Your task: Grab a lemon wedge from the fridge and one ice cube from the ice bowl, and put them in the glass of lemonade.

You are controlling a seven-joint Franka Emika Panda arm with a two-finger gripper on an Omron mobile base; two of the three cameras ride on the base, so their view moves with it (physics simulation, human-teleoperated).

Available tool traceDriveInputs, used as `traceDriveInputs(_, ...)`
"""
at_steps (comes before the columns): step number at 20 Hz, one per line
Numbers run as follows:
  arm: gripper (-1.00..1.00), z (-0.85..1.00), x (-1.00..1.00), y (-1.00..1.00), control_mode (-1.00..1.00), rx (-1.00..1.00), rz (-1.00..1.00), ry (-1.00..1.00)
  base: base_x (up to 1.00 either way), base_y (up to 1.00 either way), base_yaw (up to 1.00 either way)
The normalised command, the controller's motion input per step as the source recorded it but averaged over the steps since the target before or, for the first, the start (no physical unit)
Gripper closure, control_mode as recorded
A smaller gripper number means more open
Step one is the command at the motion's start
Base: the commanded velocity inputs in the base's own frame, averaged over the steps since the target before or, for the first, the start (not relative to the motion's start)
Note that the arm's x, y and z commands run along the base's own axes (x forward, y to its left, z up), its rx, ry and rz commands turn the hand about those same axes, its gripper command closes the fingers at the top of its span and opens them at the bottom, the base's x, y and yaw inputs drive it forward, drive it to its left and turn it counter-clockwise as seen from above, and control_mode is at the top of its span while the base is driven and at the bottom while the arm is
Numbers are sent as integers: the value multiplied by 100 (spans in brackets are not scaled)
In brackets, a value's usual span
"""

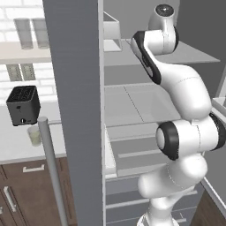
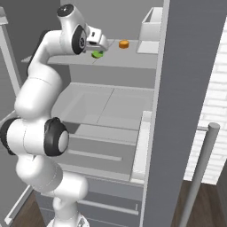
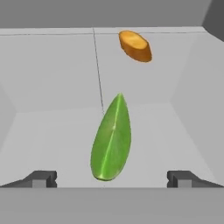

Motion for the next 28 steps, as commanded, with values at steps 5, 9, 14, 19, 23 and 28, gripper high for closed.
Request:
traceDriveInputs(5, -100, -20, 33, 0, -100, 0, 0, 4, 0, 0, 0)
traceDriveInputs(9, -100, -8, 33, 0, -100, 0, 0, 4, 0, 0, 0)
traceDriveInputs(14, -100, -1, 16, -15, -100, 0, 0, 2, 0, 0, 0)
traceDriveInputs(19, -100, -7, 2, -8, -100, 0, 0, 5, 0, 0, 0)
traceDriveInputs(23, -100, -17, 0, 0, -100, 0, 0, 3, 0, 0, 0)
traceDriveInputs(28, -100, -30, 7, 0, -100, 0, 0, 0, 0, 0, 0)
